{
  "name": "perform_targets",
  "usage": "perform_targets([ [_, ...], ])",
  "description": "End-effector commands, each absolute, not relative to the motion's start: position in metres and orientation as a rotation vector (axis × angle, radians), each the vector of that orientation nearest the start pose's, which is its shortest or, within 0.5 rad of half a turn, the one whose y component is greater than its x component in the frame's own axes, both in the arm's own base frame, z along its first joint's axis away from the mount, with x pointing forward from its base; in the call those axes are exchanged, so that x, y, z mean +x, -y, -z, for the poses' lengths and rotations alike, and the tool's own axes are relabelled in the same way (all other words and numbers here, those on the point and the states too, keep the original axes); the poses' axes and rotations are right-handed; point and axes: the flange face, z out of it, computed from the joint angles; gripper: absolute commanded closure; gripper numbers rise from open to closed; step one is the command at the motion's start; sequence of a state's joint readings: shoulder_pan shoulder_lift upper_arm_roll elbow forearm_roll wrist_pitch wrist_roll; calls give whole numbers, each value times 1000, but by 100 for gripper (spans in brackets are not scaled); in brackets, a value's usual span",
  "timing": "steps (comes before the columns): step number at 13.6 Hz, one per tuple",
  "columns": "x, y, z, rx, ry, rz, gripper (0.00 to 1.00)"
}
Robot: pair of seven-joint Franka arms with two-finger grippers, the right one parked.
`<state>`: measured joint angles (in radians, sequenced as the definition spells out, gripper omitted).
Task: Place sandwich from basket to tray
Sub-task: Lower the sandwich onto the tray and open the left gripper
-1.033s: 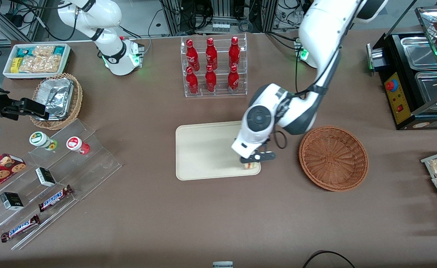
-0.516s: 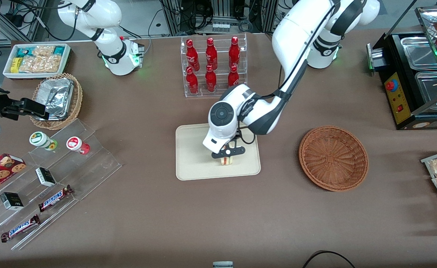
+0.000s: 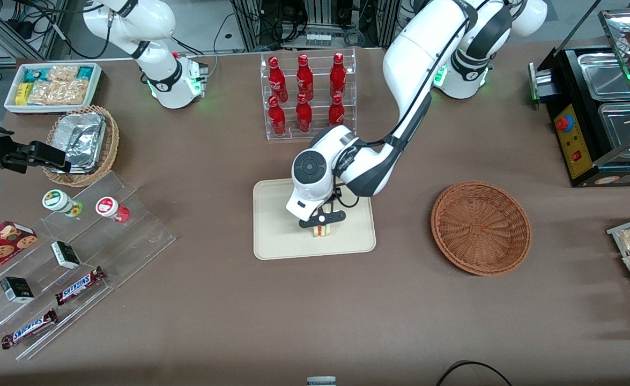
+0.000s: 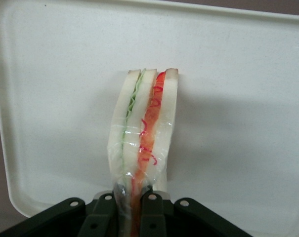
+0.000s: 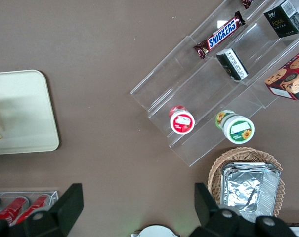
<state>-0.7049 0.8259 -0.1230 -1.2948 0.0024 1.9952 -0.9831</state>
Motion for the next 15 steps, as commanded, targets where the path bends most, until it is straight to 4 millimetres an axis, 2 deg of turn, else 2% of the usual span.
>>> perform_targets([
  [1,512,533,-241,-3070,322,-214,0],
  [4,513,533,-244,-3075,321,-206,0],
  [6,514,533,-255,-3081,316,-193,0],
  [9,525,532,-303,-3095,337,-186,0],
  [12,526,523,-360,-3097,310,-157,0],
  [14,541,497,-385,-3099,284,-129,0],
  [15,540,487,-392,-3082,234,-153,0],
])
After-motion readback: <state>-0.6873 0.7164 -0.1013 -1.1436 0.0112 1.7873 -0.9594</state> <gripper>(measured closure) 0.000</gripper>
